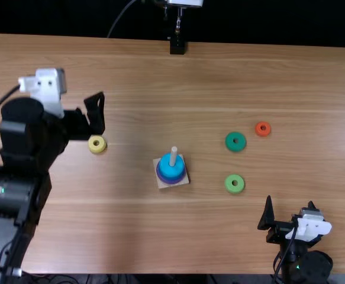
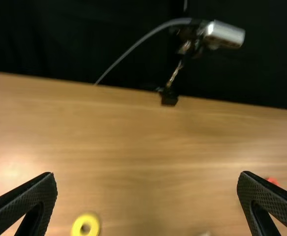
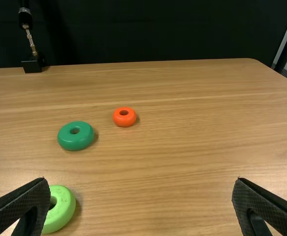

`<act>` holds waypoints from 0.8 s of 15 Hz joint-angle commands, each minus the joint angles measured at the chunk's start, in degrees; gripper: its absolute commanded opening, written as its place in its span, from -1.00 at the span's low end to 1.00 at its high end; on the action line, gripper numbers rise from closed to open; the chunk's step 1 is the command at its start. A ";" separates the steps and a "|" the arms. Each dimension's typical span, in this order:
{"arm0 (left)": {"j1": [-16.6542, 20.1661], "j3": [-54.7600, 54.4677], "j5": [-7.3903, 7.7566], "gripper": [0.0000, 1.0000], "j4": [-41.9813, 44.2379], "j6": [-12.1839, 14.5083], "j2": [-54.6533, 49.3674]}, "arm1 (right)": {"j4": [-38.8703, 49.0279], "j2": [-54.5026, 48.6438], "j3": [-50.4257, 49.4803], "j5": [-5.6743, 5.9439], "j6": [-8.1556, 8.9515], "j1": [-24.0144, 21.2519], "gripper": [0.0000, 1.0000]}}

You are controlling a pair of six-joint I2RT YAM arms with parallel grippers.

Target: Build the Hanoi tower: stack the rings onto the peg from bottom to top in this color order: purple, dark blue, light blue, dark green, light green, yellow, orange.

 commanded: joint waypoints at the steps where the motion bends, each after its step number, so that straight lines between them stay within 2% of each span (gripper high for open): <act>1: 1.89 -8.12 -1.01 1.00 1.10 0.57 -7.60 | -3.83 -0.73 -4.07 0.55 -0.26 -0.41 1.00; 3: 4.43 -19.64 -6.08 1.00 2.47 0.57 -18.76 | -3.83 -0.73 -4.07 0.55 -0.26 -0.41 1.00; 4: 4.61 -25.35 -7.02 1.00 2.78 0.68 -23.86 | -3.83 -0.73 -4.07 0.55 -0.26 -0.41 1.00; 6: 4.17 -37.21 -7.02 1.00 3.42 1.20 -33.17 | -3.83 -0.73 -4.07 0.55 -0.26 -0.41 1.00; 8: 3.38 -46.00 -6.92 1.00 9.22 1.20 -41.87 | -3.83 -0.73 -4.07 0.55 -0.26 -0.41 1.00; 10: 3.29 -51.72 -6.60 1.00 12.80 1.31 -48.29 | -3.83 -0.73 -4.07 0.55 -0.26 -0.41 1.00; 12: 3.47 -56.20 -6.60 1.00 12.91 1.20 -54.27 | -3.83 -0.73 -4.07 0.55 -0.26 -0.41 1.00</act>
